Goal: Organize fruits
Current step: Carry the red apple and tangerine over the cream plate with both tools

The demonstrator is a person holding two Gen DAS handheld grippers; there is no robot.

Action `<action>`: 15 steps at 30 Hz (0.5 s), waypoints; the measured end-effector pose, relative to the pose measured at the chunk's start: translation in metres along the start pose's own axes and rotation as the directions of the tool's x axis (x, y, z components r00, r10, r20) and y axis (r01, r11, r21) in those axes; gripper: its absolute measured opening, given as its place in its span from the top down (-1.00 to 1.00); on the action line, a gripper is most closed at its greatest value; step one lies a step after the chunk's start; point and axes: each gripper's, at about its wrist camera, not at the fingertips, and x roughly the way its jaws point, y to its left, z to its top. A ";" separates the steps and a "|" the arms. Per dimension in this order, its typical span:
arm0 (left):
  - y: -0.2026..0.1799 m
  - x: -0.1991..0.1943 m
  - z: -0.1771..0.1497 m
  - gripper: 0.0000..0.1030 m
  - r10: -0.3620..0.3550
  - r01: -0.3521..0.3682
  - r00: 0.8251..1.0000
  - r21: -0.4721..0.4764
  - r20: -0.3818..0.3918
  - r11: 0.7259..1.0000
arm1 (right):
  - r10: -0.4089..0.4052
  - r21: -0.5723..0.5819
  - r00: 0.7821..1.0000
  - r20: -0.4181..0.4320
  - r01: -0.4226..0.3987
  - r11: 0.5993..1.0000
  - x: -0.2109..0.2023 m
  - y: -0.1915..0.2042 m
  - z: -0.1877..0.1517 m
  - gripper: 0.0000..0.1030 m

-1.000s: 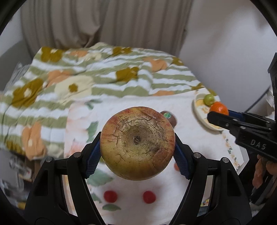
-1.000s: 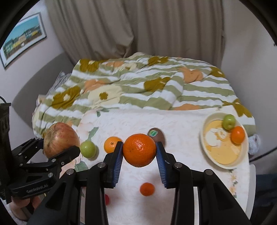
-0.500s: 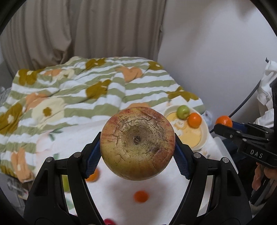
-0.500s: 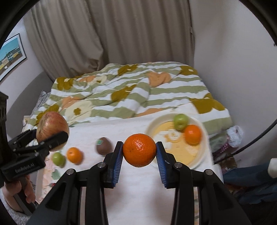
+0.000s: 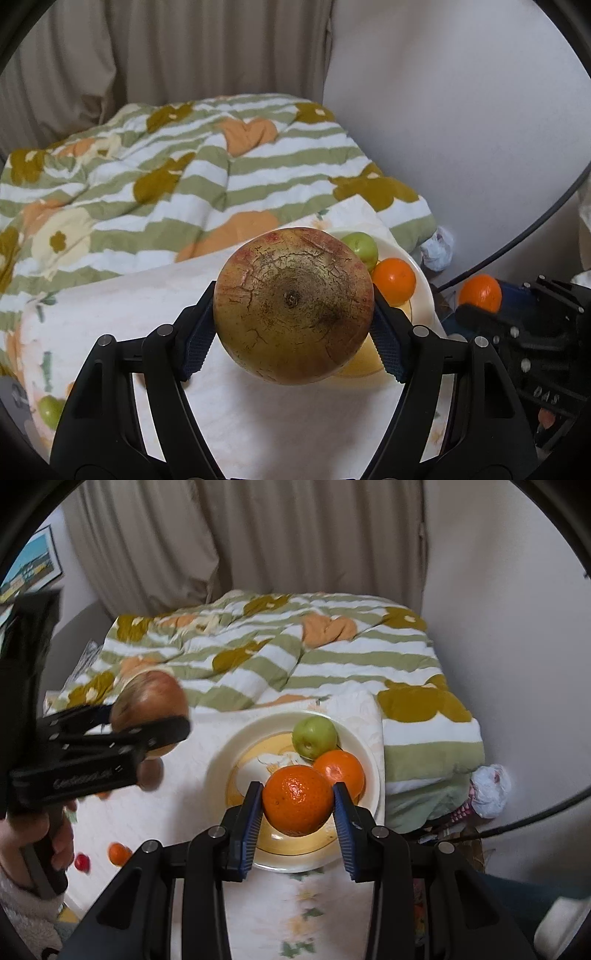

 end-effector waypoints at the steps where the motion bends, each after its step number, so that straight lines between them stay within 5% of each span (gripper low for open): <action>1: -0.003 0.008 0.000 -0.58 -0.004 0.004 1.000 0.002 -0.011 1.000 | 0.006 -0.009 1.000 -0.013 -0.006 1.000 0.006 -0.004 -0.002 0.33; 15: -0.027 0.096 0.006 -0.59 -0.002 0.026 0.988 0.157 -0.153 0.987 | 0.032 0.114 0.996 -0.086 -0.022 0.993 0.042 -0.033 -0.020 0.33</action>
